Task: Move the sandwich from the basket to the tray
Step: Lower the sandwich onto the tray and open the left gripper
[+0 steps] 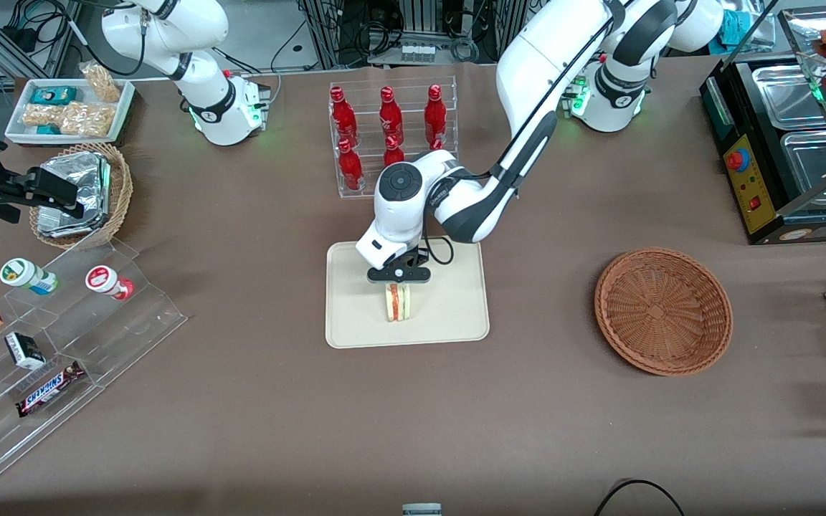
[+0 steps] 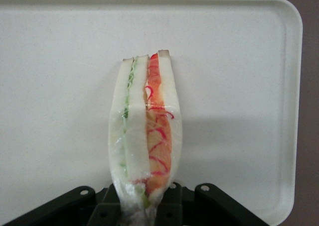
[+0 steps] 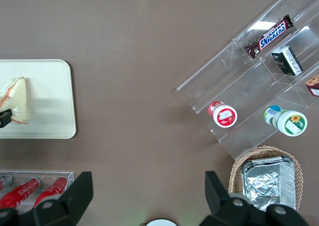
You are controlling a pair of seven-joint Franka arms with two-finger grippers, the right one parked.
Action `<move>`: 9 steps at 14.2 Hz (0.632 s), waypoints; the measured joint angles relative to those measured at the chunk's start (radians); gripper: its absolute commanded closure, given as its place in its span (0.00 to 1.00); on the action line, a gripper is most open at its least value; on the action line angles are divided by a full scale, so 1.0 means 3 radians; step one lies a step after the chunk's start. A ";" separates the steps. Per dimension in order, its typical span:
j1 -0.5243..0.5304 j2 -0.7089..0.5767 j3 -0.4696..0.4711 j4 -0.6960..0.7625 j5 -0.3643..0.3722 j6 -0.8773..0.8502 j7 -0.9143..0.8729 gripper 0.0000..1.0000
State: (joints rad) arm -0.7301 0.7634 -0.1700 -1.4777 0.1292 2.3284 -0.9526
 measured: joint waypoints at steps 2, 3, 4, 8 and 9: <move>-0.0021 0.0014 0.0000 -0.0007 0.0001 -0.0051 -0.0009 0.14; -0.0042 0.0020 0.0000 -0.0013 0.0003 -0.0054 -0.0025 0.00; -0.0060 0.0023 0.0001 -0.0016 0.0004 -0.0056 -0.0044 0.00; -0.0071 -0.0016 0.0019 0.0035 0.0004 -0.0230 -0.0190 0.00; -0.0072 -0.0062 0.0037 0.0070 0.0004 -0.0334 -0.0204 0.00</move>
State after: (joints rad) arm -0.7517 0.7449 -0.1588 -1.4567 0.1305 2.2282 -1.0137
